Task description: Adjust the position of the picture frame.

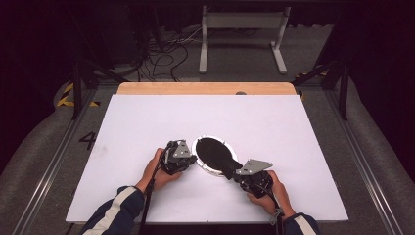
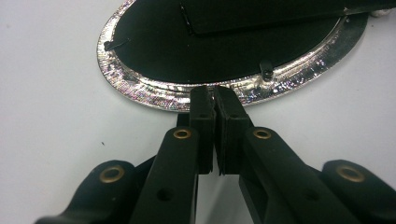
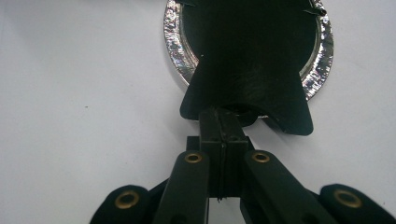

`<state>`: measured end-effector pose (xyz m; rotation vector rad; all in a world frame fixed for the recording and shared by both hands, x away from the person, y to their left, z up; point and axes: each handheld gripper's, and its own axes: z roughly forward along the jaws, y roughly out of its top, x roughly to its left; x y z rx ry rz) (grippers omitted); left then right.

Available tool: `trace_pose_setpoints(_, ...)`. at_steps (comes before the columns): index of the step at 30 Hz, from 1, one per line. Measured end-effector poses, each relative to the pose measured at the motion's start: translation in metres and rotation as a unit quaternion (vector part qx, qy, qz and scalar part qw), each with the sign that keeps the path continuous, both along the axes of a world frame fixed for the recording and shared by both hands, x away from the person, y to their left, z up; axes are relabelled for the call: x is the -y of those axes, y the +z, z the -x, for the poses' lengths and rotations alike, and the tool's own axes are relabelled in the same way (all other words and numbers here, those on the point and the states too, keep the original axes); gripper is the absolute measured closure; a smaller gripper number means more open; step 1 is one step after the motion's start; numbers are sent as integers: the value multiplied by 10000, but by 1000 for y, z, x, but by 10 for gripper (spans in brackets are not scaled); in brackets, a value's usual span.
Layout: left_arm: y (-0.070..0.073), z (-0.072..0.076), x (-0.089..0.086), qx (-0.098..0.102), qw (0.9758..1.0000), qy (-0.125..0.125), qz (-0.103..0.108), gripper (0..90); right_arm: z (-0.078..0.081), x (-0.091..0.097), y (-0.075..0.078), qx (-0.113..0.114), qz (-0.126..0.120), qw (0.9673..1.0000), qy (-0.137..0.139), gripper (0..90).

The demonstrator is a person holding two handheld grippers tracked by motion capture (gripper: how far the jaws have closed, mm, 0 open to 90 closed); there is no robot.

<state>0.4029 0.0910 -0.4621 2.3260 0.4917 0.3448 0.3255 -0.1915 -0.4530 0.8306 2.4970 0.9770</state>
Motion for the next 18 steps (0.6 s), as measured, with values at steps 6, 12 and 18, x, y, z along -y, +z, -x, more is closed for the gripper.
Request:
trace_pose_setpoints(6, 0, -4, 2, 30, 10000, 23, -6, 885, 3, -4, 1, 26, 40, 10000, 59, 900)
trace_pose_setpoints(12, -1, -13, 5, -2, 9999, 112, 66, 887, 5, -12, 1, 53, 20, 9999, 120, 900)
trace_pose_setpoints(18, -1, -20, 7, -1, 9997, 214, 122, 887, 7, -19, 0, 67, 2, 9997, 224, 900)
